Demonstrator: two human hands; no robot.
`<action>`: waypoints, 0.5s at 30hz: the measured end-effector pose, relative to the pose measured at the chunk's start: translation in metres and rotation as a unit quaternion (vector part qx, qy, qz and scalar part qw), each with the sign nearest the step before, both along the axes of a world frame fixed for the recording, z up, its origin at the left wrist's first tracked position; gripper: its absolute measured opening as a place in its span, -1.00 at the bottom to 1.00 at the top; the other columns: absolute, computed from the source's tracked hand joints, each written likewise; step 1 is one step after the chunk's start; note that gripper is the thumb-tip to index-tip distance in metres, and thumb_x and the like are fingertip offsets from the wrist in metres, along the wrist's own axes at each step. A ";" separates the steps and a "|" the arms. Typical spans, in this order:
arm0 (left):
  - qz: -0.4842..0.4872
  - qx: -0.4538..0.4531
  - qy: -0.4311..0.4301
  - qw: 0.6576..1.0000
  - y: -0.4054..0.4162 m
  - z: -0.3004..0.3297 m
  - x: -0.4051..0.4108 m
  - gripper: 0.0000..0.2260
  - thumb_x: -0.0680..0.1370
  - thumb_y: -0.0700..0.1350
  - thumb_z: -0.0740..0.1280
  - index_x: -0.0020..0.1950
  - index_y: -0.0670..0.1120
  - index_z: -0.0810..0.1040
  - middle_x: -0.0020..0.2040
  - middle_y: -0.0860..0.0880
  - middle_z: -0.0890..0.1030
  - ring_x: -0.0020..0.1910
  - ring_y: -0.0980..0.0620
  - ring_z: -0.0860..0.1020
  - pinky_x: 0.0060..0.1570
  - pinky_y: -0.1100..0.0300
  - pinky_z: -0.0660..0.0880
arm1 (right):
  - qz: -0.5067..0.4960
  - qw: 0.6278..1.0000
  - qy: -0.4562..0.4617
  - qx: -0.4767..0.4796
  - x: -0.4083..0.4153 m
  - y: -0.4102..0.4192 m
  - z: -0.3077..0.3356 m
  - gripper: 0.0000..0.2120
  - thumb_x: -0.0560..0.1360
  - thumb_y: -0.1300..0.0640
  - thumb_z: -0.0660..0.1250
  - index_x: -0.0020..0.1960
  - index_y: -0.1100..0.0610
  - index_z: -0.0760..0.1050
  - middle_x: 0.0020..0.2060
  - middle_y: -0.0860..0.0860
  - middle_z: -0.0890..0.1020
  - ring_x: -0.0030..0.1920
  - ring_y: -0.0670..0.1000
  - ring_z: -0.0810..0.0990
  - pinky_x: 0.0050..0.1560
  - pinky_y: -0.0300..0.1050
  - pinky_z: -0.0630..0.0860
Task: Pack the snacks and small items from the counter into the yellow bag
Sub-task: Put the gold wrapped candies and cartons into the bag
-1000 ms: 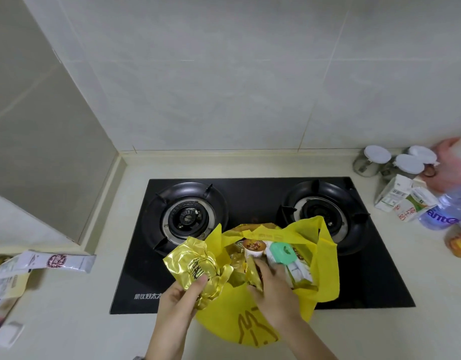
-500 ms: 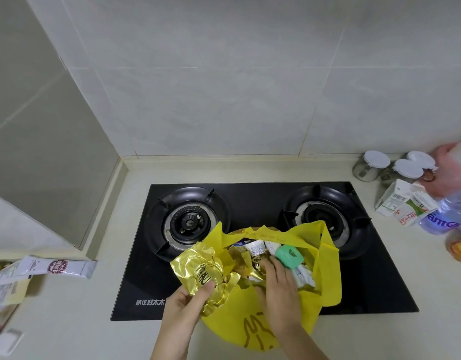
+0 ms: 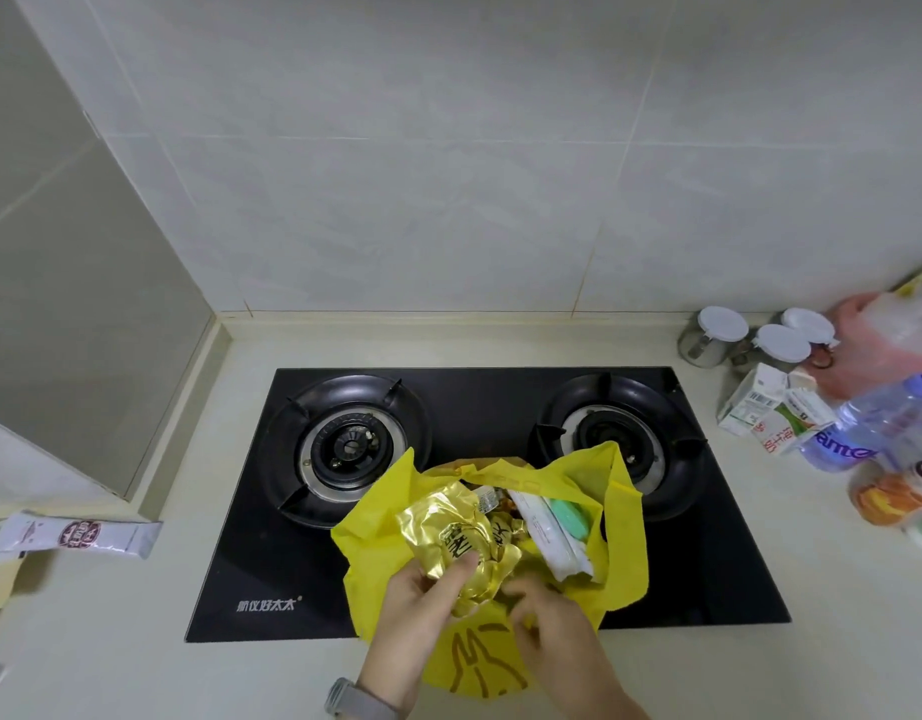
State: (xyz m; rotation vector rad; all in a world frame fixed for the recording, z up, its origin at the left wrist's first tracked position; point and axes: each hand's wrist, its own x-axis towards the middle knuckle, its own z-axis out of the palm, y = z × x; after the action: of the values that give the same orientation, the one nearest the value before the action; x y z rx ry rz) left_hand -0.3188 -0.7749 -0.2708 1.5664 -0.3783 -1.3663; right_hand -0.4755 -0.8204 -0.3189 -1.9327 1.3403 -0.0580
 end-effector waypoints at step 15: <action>-0.093 0.080 -0.286 0.950 -0.048 -0.023 0.007 -0.67 0.43 0.03 0.39 -0.38 -0.09 0.33 -0.49 0.01 0.37 -0.49 0.04 0.33 -0.46 0.21 0.25 | 0.116 0.993 -0.017 -0.029 -0.020 -0.005 0.015 -0.73 0.52 0.30 0.09 0.09 0.10 0.49 -0.07 -0.08 0.39 0.02 -0.02 0.41 0.07 -0.08 0.37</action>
State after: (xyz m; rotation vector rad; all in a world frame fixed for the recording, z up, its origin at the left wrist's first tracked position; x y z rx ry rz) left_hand -0.3114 -0.8225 -0.2935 2.1016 -0.7978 -1.0751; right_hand -0.4956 -0.8254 -0.3037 -2.1153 1.0949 -0.0150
